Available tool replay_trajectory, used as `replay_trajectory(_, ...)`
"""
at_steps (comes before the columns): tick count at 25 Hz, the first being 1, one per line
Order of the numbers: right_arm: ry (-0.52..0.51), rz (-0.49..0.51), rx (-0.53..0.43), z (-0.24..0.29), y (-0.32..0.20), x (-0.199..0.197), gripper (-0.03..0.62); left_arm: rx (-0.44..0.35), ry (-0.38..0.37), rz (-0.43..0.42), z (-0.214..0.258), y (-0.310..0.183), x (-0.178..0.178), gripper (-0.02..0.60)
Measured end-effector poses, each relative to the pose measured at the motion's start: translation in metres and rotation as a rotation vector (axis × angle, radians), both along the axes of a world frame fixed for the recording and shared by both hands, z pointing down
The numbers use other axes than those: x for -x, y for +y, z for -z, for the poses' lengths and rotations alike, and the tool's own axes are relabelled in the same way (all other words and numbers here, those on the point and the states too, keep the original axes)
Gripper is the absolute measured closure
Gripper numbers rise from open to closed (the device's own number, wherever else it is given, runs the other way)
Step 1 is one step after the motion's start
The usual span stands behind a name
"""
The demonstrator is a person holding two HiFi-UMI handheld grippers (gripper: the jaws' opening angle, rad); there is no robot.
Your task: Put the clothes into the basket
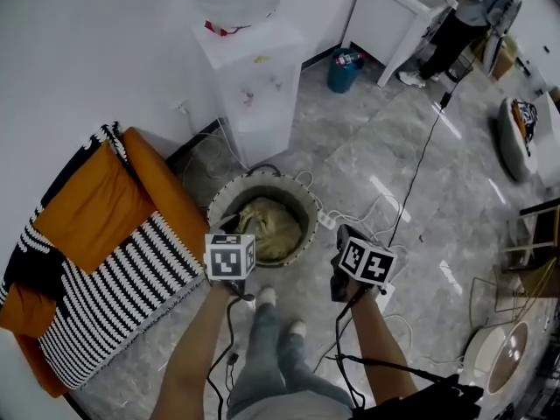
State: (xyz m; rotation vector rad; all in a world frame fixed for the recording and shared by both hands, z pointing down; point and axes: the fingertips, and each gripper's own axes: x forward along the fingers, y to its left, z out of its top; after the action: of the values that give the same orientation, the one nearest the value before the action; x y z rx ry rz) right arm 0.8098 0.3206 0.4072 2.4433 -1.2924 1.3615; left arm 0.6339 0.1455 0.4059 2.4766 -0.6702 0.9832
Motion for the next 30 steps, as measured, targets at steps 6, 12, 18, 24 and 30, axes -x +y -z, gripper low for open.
replay_trajectory(6,0.041,0.016,-0.05,0.038,0.014,0.0,0.591,-0.066,0.037,0.079,0.045,0.007,0.025,0.528)
replay_trajectory(12,0.128,0.062,-0.085,0.08,0.037,0.008,0.591,-0.15,0.091,0.179,0.091,0.022,0.057,0.572)
replay_trajectory(18,0.178,0.11,-0.129,0.114,0.055,0.015,0.591,-0.192,0.127,0.228,0.122,0.045,0.076,0.572)
replay_trajectory(24,0.251,0.154,-0.156,0.15,0.072,0.022,0.591,-0.255,0.132,0.201,0.154,0.072,0.085,0.573)
replay_trajectory(30,0.34,0.172,-0.163,0.177,0.079,0.015,0.591,-0.281,0.164,0.211,0.174,0.082,0.086,0.574)
